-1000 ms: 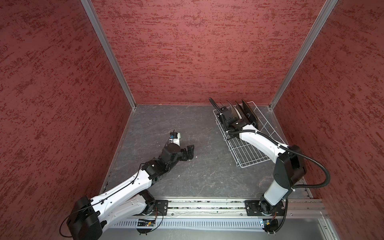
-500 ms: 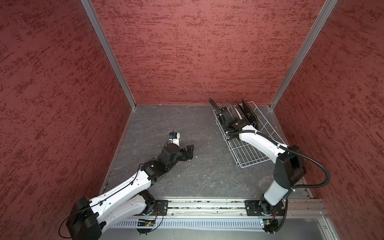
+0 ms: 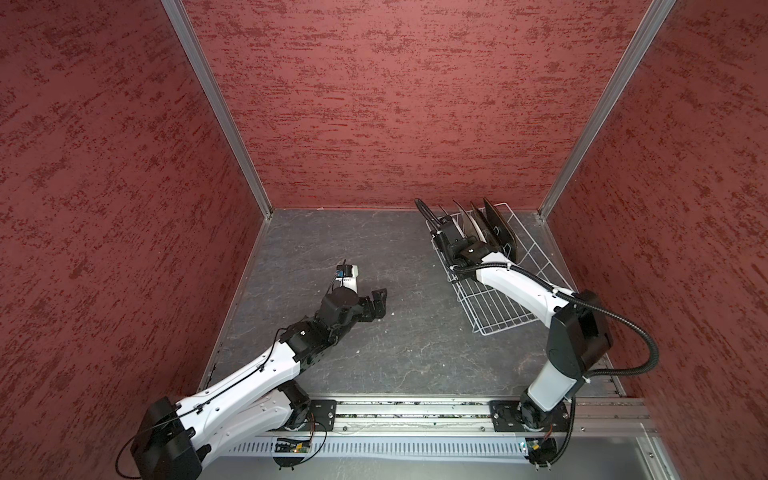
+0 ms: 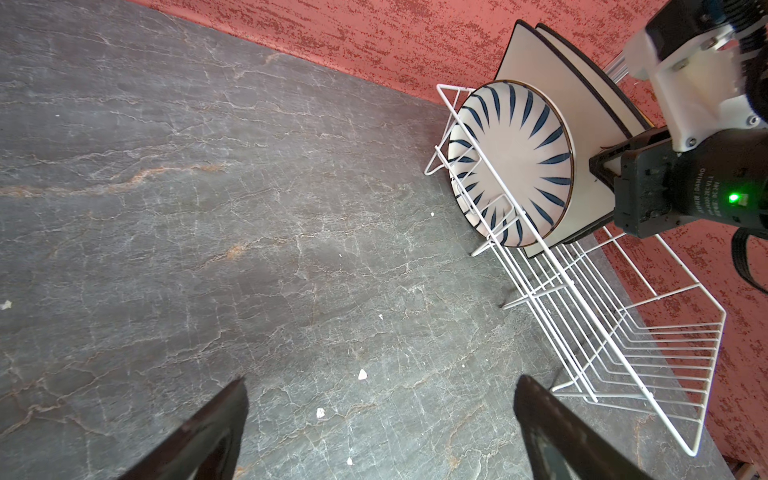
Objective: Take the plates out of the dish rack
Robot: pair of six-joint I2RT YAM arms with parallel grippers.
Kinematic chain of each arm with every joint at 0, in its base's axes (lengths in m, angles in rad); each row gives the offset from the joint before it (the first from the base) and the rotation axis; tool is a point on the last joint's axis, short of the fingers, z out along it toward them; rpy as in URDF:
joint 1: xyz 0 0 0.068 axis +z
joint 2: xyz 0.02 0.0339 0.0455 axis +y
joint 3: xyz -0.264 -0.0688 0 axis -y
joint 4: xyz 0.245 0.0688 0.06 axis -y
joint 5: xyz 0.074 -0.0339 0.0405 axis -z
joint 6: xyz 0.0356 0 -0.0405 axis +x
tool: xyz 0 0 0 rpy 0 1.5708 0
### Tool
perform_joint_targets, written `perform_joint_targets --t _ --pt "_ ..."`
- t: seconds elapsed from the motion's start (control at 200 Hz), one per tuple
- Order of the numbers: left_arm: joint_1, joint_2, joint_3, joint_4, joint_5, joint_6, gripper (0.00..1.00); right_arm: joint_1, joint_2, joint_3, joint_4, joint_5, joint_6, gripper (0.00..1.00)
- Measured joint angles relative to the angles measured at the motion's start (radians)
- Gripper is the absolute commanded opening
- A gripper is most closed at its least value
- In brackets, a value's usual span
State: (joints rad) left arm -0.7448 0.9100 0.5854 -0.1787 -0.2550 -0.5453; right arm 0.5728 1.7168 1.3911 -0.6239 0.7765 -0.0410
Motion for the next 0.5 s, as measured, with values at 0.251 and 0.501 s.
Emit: perform_joint_targets --t 0.251,0.501 --pt "0.000 0.019 0.000 0.001 0.008 0.000 0.99 0.004 -0.004 -0.006 0.006 0.007 0.000 0.00" --pt "0.000 0.024 0.000 0.008 0.015 -0.001 1.00 0.006 -0.004 -0.007 0.006 0.007 -0.001 0.00"
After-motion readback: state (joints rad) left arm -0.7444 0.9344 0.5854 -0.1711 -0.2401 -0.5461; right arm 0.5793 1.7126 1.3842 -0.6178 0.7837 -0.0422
